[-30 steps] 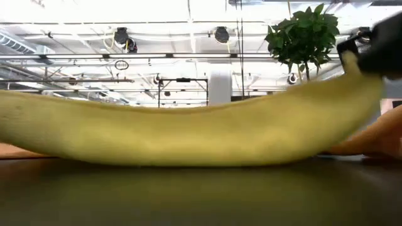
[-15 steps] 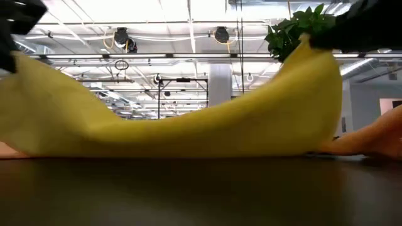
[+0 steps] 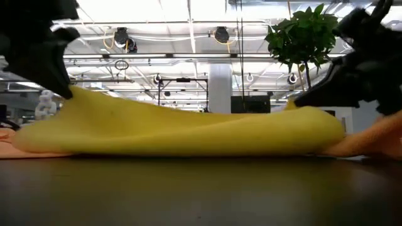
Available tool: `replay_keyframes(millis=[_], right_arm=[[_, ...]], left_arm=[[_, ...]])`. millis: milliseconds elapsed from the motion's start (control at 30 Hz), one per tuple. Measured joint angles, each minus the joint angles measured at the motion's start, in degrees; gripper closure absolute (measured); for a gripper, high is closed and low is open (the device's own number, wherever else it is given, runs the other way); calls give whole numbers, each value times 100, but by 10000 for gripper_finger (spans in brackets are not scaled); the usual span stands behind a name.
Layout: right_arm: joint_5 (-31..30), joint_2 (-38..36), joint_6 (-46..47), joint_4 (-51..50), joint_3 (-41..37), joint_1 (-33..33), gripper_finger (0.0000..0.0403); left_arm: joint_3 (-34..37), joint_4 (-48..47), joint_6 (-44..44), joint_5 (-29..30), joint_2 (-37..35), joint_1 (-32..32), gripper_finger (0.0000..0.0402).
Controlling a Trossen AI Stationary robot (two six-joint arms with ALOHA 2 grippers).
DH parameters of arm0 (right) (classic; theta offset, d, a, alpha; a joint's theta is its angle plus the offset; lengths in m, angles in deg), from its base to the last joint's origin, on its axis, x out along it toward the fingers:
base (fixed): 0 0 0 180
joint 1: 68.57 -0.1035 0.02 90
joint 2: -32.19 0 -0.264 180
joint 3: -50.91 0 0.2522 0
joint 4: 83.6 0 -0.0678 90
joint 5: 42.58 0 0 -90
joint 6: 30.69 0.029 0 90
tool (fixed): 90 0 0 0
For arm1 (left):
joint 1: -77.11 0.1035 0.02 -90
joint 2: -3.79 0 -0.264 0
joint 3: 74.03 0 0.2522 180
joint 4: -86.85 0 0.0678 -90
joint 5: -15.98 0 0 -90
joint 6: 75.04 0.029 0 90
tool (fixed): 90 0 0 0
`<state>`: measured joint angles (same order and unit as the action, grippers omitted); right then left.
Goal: Fold microfiber towels
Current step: Fold the yellow microfiber towel
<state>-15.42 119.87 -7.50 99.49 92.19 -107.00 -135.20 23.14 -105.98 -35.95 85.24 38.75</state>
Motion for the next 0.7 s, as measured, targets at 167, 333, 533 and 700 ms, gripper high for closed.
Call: replay_keyframes(millis=[167,333,533,700], right_arm=[[172,0,-9,680,-467,367,403],[964,0,-97,1630,-954,888,403],[1766,0,-133,2247,-1289,1472,403],[1811,0,-276,2246,-1309,1692,403]], left_arm=[[611,731,311,-282,-37,386,397],[1178,1539,712,-599,-362,850,394],[1723,2025,1060,-661,-982,1337,395],[1986,2251,1315,-623,-1407,1758,392]])
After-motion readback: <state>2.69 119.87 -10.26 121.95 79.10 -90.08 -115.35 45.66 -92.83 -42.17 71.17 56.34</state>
